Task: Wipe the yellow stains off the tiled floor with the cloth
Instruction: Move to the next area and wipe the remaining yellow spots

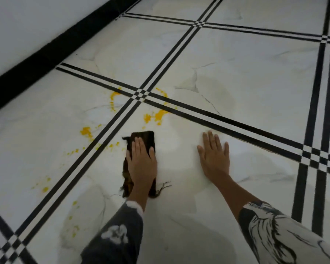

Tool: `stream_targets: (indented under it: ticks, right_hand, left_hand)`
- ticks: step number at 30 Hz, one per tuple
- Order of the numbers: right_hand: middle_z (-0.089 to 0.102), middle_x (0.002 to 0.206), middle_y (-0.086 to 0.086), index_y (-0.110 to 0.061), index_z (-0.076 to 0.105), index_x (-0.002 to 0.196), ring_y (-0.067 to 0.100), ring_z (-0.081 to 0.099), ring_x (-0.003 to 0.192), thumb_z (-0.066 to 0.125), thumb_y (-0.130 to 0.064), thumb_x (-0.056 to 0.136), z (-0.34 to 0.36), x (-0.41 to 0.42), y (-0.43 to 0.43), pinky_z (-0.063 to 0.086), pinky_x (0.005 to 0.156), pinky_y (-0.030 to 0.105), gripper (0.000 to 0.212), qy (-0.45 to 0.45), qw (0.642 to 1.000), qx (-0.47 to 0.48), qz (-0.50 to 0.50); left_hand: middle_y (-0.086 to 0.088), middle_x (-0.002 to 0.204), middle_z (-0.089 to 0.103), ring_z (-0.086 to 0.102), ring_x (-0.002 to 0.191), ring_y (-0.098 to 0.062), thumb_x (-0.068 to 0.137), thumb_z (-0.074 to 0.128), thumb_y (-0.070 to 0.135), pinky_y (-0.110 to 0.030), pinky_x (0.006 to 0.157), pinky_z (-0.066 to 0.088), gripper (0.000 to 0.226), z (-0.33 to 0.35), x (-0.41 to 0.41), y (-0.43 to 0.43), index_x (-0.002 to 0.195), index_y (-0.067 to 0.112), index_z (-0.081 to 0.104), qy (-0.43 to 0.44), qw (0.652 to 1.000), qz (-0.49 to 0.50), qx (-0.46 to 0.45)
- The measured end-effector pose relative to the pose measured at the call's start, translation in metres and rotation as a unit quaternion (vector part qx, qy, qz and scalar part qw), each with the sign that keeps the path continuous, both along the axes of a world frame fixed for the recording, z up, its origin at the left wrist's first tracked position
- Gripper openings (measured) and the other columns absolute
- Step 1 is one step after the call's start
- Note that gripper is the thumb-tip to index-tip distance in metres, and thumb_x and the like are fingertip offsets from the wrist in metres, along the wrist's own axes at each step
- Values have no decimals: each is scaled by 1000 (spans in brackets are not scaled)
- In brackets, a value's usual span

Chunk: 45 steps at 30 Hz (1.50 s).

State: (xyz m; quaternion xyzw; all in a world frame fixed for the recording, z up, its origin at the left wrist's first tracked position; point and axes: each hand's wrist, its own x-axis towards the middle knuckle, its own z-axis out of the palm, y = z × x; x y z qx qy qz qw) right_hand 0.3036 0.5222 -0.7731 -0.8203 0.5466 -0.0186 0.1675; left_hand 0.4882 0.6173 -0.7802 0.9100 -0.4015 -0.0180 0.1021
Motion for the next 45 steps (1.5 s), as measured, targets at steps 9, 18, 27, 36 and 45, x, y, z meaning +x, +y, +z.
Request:
stream_targets:
  ticks: [9, 18, 27, 36, 45]
  right_hand:
    - [-2, 159, -1, -21, 0, 150, 16, -3, 147, -16, -51, 79, -7, 0, 3, -6, 116, 40, 79, 12, 999, -35, 7]
    - [-1, 159, 0, -21, 3, 150, 18, -1, 147, 19, -34, 100, 9, 45, 32, -5, 117, 44, 54, -13, 1000, 5, 5]
    - [6, 159, -1, -20, 11, 149, 18, 4, 147, 18, -29, 101, 2, 118, 94, -2, 117, 41, 50, -48, 993, 6, 112]
    - [16, 158, 5, -16, 19, 148, 22, 15, 145, 19, -36, 97, -3, 147, 130, 6, 117, 44, 55, -56, 983, -6, 174]
    - [15, 158, 4, -17, 16, 149, 22, 13, 146, 15, -37, 96, -8, 148, 134, 4, 117, 43, 57, -53, 984, -24, 167]
  left_hand:
    - [-9, 152, 31, 28, 141, -21, 95, 13, 43, -39, 116, 15, 64, 10, -15, -19, 146, 7, 25, 4, 986, -160, 39]
    - [-13, 144, 45, 43, 133, -24, 93, 21, 39, -45, 110, 27, 63, 6, -24, 25, 140, 2, 38, 27, 999, -30, 2]
    - [-10, 154, 27, 26, 142, -20, 96, 15, 40, -41, 116, 15, 62, 3, 16, 110, 147, 6, 22, 18, 992, 126, 13]
    - [-7, 156, 21, 17, 145, -18, 93, 8, 45, -37, 117, 7, 67, 1, 65, 174, 149, 9, 15, 7, 973, 229, 21]
    - [-7, 157, 18, 15, 145, -18, 100, 23, 37, -39, 117, 5, 58, 10, 99, 192, 149, 8, 13, 27, 976, 217, 22]
